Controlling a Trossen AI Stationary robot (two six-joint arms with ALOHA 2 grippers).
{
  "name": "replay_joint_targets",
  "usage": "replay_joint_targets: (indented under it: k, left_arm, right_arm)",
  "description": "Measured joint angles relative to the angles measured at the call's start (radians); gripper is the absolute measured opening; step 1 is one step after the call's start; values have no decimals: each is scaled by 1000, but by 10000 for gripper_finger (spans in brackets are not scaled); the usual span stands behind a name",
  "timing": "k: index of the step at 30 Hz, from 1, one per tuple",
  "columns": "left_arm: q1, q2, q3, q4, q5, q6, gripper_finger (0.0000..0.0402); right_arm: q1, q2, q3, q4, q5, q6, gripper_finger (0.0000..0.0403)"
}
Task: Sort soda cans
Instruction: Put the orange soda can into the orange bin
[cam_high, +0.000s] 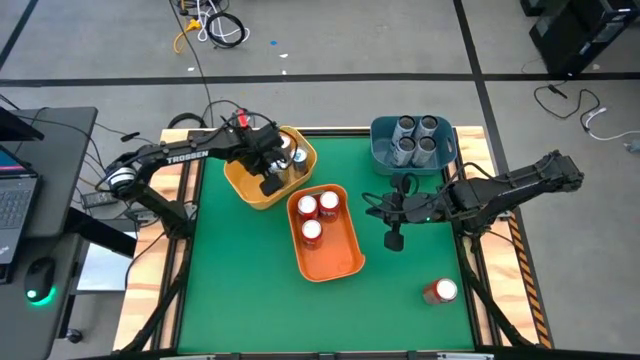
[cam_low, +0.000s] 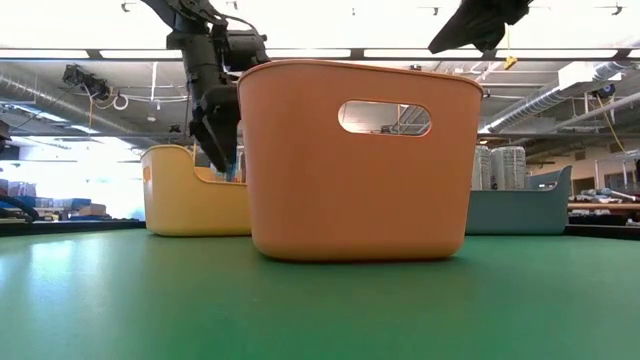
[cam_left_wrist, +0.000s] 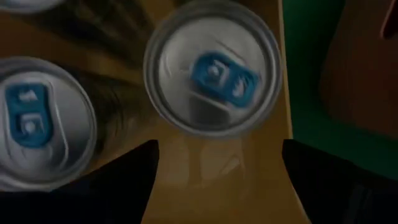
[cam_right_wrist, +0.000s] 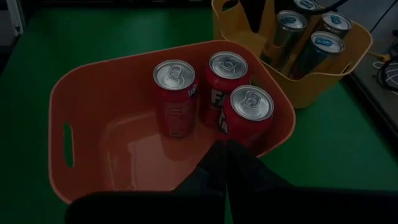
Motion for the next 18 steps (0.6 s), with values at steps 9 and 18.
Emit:
replay_joint_targets:
  k: [9,18]
  left_arm:
    - [-68,-13,1,-148,-6,1,315]
    - [-223,-195,1,-89,-122,-22,196]
  right_arm:
    - [-14,0,2,-46,-93,20,2]
    - [52,4,140,-329,-213,160,84]
